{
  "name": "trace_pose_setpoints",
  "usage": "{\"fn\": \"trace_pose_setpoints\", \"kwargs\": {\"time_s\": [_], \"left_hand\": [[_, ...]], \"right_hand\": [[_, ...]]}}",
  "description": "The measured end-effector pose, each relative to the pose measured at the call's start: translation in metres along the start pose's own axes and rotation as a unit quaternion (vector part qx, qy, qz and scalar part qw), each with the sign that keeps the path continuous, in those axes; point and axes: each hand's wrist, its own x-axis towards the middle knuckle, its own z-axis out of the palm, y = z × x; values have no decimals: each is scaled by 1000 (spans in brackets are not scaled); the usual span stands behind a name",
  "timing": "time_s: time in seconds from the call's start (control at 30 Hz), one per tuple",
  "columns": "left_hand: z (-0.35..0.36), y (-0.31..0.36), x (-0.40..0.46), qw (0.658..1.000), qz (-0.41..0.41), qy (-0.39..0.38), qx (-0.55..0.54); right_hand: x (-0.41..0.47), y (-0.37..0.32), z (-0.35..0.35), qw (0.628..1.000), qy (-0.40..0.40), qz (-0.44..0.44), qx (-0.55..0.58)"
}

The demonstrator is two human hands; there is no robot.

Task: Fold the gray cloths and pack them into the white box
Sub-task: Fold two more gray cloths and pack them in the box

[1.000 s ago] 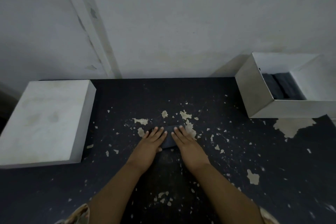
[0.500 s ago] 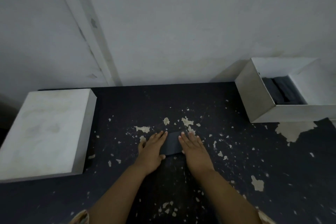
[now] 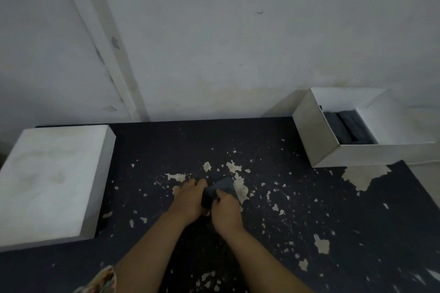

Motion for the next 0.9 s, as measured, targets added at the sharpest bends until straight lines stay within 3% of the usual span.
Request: {"fn": "trace_pose_setpoints", "kwargs": {"time_s": [0.13, 0.23, 0.37, 0.47, 0.6, 0.7, 0.83, 0.9], "left_hand": [[-2, 17, -23, 988, 49, 51, -136], [-2, 38, -39, 960, 39, 119, -250], [6, 63, -56, 961, 81, 170, -203], [18, 83, -64, 973, 113, 156, -125], [31, 113, -68, 971, 164, 157, -76], [27, 146, -68, 956, 168, 206, -123], [10, 194, -53, 896, 75, 377, -222], [-7, 222, -37, 871, -8, 373, -319]], "right_hand": [[-10, -8, -8, 974, -9, 97, 204], [-17, -5, -16, 896, -23, 141, 421], [-18, 6, -37, 793, -33, 191, 578], [-16, 13, -63, 755, -65, 204, 619], [-9, 25, -104, 776, -98, 148, 606], [-1, 38, -141, 792, -116, 95, 592], [14, 51, -197, 799, -130, 32, 587], [21, 58, -229, 806, -133, -2, 577]]}}
